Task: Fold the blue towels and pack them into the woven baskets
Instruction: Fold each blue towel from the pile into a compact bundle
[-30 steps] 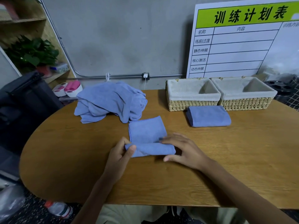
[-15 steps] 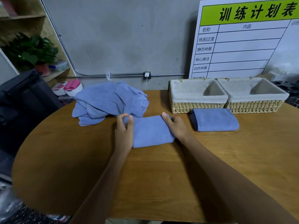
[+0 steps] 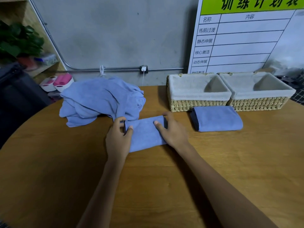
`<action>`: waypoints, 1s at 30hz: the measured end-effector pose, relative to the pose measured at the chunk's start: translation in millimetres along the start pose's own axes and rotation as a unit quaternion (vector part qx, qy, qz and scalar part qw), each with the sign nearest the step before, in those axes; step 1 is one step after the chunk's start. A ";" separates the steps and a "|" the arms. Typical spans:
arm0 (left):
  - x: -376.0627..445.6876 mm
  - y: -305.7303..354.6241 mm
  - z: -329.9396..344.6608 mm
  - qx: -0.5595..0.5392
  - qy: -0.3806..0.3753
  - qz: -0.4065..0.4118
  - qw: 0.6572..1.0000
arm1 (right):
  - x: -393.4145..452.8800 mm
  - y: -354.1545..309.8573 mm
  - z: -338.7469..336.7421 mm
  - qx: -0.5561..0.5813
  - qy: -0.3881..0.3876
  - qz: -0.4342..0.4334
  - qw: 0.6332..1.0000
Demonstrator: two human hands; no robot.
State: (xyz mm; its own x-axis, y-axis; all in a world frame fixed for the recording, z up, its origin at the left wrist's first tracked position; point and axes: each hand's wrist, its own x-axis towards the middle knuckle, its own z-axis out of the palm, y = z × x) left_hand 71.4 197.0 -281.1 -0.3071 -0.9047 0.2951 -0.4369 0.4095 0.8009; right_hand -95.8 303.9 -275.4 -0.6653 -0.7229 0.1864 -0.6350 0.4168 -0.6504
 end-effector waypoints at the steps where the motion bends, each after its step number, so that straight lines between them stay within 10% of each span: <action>1: -0.2 -1.0 0.7 0.028 0.004 0.004 1.000 | 1.2 -0.5 1.3 -0.015 0.011 0.005 1.000; 30: -119.9 89.8 59.9 0.073 -0.108 0.115 0.985 | -118.0 66.7 -101.9 -0.186 0.157 -0.050 0.969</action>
State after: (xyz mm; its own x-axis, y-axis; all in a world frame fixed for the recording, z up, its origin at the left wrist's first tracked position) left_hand 18.3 349.3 -275.8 -0.5783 -0.7468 0.3286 -0.4476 0.6271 0.6375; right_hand -99.6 473.2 -265.8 -0.6425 -0.5913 0.4873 -0.7613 0.5651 -0.3180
